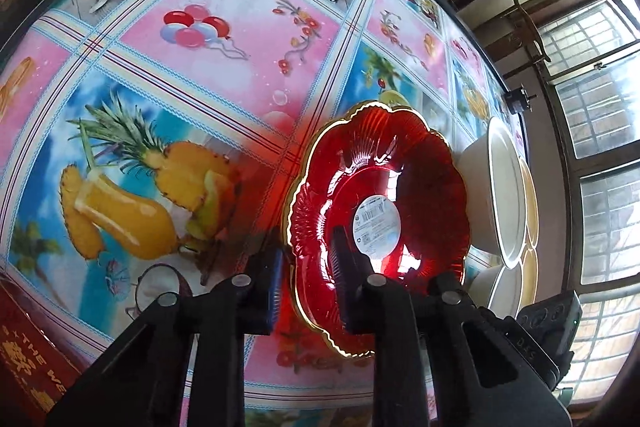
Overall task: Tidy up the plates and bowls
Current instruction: 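Close the left gripper on the red plate rim while the right gripper also clamps it, then carry the small red plate onto the large red plate and open both grippers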
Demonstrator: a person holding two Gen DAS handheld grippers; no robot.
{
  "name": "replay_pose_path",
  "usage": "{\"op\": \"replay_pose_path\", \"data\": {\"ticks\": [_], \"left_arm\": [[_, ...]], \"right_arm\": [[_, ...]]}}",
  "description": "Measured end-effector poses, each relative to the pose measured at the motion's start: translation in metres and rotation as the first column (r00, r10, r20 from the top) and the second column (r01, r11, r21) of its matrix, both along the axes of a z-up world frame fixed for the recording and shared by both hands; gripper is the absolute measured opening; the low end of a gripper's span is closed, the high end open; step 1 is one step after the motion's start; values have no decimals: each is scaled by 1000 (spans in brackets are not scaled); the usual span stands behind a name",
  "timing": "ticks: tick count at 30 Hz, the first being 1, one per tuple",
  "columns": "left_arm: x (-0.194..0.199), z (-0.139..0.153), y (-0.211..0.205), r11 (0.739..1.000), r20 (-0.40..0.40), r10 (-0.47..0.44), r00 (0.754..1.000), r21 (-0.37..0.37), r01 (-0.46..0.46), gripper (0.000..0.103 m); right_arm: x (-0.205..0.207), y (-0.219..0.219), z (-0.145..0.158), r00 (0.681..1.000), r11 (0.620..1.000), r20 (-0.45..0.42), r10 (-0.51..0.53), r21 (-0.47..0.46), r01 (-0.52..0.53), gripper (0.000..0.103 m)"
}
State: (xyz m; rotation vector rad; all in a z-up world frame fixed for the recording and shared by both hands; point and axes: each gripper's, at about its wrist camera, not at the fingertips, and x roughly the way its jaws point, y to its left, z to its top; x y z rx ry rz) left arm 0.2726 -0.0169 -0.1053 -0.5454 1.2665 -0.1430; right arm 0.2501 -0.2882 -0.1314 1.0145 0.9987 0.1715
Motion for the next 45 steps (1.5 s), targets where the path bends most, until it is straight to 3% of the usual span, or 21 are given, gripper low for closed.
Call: {"op": "replay_pose_path", "data": {"ticks": [2,11,22,31,36,45], "left_arm": [[-2,-1,1,1000,6,10,1000,15,-10,8],[-21,-4,7,996,43,86,995,-28,-85,7],[-53,16,1,994,153,97,983,25,-102,6],[-96,51,4,992,272,70,960,85,-96,8],[-136,71,17,992,344,48,938,93,-85,8],[-208,87,80,981,431,80,899,127,-149,8]], "right_arm": [[-1,-1,0,1000,1000,7,-9,-2,10,7],[-2,-7,-9,1000,997,11,-26,73,25,8],[-9,2,5,999,1000,36,-20,12,20,6],[-39,19,35,985,999,168,32,-47,-25,5],[-79,47,67,932,983,353,76,-183,-11,5],[-132,119,79,905,972,388,177,-210,-100,7]]}}
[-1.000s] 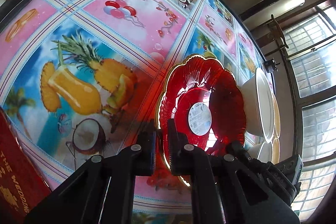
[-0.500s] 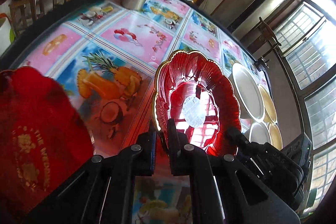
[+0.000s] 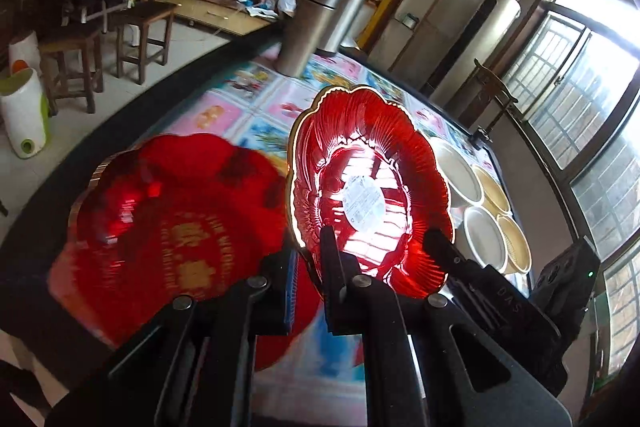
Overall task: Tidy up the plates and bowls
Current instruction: 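Carry the small red plate onto the large red plate and open both grippers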
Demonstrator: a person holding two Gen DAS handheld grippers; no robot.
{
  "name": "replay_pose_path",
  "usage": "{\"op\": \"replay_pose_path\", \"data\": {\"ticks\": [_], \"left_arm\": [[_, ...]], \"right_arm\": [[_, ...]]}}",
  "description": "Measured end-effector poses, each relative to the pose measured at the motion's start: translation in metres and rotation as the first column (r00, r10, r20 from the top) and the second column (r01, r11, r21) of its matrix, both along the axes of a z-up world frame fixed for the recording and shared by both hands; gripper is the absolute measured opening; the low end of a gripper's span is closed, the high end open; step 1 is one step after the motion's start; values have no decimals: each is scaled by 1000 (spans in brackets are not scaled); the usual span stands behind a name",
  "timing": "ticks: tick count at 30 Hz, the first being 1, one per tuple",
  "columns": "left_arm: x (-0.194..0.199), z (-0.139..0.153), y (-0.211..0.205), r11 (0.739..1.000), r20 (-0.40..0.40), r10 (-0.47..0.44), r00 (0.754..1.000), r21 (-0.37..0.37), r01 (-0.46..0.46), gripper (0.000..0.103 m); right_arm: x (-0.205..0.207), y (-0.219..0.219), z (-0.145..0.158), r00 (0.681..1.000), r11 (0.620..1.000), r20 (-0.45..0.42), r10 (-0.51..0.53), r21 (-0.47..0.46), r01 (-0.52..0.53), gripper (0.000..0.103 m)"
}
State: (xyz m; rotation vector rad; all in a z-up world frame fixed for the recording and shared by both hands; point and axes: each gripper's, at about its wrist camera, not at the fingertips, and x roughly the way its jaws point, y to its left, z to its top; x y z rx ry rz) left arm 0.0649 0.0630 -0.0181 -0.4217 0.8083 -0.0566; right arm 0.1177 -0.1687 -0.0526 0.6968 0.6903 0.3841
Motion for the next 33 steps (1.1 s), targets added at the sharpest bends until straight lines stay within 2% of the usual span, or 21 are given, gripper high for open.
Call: {"op": "replay_pose_path", "data": {"ticks": [5,9,15,22,26,28,30,32,33], "left_arm": [[-26,-7,50,997,6,77,997,-19,-77,8],[-25,-20,70,995,-30,101,994,4,-101,8],[-15,-44,87,994,-105,103,989,-15,-105,9],[-4,-50,91,997,-165,75,984,39,-69,11],[-1,-48,97,991,-166,99,981,104,-82,13],[0,-48,99,991,-173,88,981,112,-69,13],[-2,-46,99,989,-158,94,983,125,-75,14],[-6,-43,102,985,-145,120,982,144,-99,17],[-9,-40,104,983,-133,130,983,146,-111,24]], "right_arm": [[-20,56,9,996,993,20,90,-84,-88,8],[-28,85,-5,992,982,-42,117,-145,-122,9],[-30,108,-18,984,964,-118,130,-215,-153,9],[-20,123,-26,979,944,-157,129,-284,-169,10],[-17,130,-25,983,922,-143,112,-354,-156,11],[-17,132,-23,986,911,-132,99,-386,-143,11],[-16,132,-20,989,895,-129,75,-429,-124,18],[-13,132,-19,985,887,-145,98,-435,-152,23],[-12,131,-18,983,887,-150,110,-432,-165,29]]}}
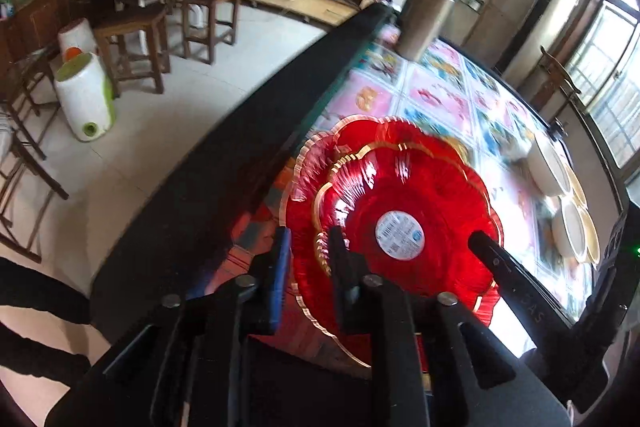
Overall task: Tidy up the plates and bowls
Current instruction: 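Carry the small red plate onto the large red plate and open both grippers, then move both grippers to the rim of a white foam bowl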
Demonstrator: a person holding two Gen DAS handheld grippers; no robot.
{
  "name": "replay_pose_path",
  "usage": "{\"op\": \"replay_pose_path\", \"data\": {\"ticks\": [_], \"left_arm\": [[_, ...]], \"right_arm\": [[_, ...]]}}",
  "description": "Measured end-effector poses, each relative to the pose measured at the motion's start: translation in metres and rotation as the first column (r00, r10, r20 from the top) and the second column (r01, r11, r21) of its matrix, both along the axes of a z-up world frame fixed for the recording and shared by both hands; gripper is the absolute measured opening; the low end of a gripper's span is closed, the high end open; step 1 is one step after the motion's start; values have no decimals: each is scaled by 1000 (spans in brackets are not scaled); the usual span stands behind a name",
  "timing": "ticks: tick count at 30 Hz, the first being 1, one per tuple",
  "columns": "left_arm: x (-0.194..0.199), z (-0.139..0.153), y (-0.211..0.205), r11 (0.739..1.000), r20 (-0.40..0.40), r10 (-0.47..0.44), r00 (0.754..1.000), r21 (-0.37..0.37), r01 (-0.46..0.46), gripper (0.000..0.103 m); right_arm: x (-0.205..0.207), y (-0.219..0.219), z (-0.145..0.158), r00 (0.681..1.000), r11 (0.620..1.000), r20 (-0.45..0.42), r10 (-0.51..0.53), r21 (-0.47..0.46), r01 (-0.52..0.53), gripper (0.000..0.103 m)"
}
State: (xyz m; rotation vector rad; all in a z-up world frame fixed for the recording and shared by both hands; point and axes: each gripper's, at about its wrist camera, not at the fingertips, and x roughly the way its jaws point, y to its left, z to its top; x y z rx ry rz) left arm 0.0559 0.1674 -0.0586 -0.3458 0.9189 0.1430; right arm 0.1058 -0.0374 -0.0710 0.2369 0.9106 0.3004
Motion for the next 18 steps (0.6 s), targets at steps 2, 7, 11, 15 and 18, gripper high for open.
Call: {"op": "replay_pose_path", "data": {"ticks": [2,7,11,15,18], "left_arm": [[-7,5,6,1000,29,12,999,-25,-11,39],[-20,19,8,999,74,18,997,-43,-14,46],[-27,28,-2,998,93,-15,996,-57,20,49],[-38,34,-21,994,114,-70,991,-71,78,59],[-45,39,-42,988,133,-132,982,-65,142,62]], "right_arm": [[-1,3,4,999,999,-1,35,-18,-35,36],[-11,-8,25,995,997,72,68,-33,-66,52],[-17,-44,43,992,994,116,49,96,-61,65],[-27,-90,55,984,992,177,-34,126,11,70],[-38,-127,53,979,990,183,-84,131,60,73]]}}
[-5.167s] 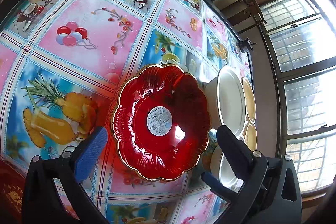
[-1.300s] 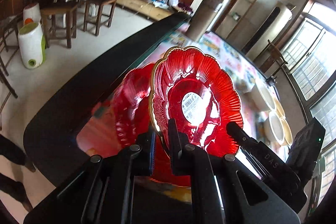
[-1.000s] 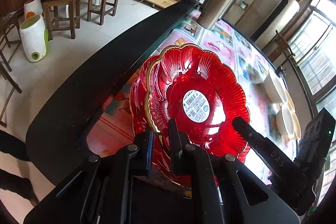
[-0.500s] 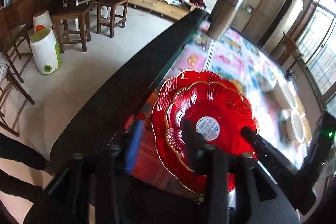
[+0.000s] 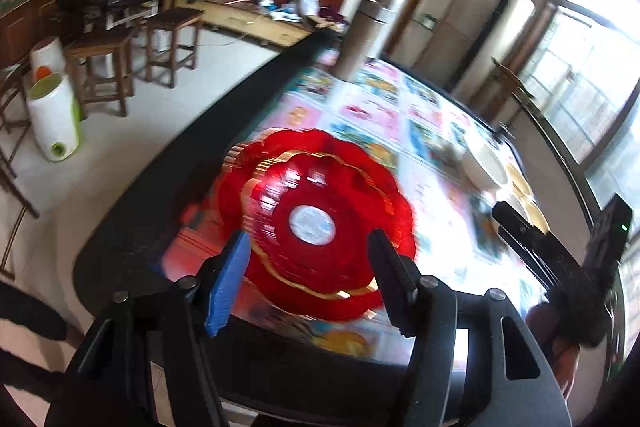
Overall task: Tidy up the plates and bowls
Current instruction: 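Move both grippers to the rim of a white foam bowl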
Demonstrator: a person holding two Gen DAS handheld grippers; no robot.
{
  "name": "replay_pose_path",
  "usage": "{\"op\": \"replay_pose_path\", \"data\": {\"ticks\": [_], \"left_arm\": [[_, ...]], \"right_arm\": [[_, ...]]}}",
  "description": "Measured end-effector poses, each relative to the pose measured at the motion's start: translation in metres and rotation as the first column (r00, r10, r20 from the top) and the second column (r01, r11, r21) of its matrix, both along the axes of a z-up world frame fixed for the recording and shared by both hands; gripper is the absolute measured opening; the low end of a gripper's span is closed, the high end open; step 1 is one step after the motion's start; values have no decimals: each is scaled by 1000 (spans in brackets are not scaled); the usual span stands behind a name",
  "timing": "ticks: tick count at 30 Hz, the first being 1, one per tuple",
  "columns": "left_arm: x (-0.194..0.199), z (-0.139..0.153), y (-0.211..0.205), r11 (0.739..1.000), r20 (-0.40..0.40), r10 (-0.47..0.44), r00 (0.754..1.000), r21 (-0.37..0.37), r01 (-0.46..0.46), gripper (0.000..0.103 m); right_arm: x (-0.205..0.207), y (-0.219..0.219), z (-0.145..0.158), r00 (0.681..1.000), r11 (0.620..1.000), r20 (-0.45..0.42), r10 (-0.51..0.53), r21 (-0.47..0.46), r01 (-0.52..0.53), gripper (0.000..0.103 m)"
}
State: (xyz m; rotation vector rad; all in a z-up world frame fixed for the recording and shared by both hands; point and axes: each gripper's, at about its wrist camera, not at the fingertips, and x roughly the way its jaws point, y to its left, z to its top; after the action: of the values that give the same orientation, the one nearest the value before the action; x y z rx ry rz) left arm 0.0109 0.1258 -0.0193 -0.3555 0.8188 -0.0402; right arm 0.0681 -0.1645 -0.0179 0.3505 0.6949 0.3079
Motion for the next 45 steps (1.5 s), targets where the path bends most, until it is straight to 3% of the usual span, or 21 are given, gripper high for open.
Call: {"op": "replay_pose_path", "data": {"ticks": [5,11,20,26,29,31,36,38,42,45], "left_arm": [[-5,2,-53,987,0,-160,987,18,160,71],[3,-8,-124,939,-48,-343,938,-2,343,71],[7,-35,-200,882,-128,-468,874,-3,471,71],[20,-49,-228,860,-152,-509,847,-39,509,71],[42,-47,-240,846,-184,-532,826,-90,525,71],[62,-39,-246,845,-184,-534,825,-125,520,71],[123,-25,-256,846,-227,-522,822,-263,465,71],[142,-24,-259,855,-255,-500,827,-294,427,71],[170,-31,-269,866,-309,-474,825,-333,373,71],[185,-36,-277,853,-324,-476,818,-396,340,71]], "right_arm": [[-23,-66,-11,994,994,-14,-108,-13,108,76],[-41,-148,-22,967,967,-35,-254,26,255,80],[-45,-207,-54,932,928,-28,-362,79,363,81],[-45,-204,-50,948,943,5,-318,99,316,82],[-31,-208,-44,962,949,-40,-272,154,274,82],[-17,-216,-36,961,941,-72,-266,195,276,82],[28,-238,-30,945,927,-195,-263,222,303,84],[42,-248,-37,948,912,-219,-232,289,290,84],[56,-263,-44,946,893,-207,-250,329,308,86],[59,-269,-49,948,876,-209,-242,374,306,94]]}}
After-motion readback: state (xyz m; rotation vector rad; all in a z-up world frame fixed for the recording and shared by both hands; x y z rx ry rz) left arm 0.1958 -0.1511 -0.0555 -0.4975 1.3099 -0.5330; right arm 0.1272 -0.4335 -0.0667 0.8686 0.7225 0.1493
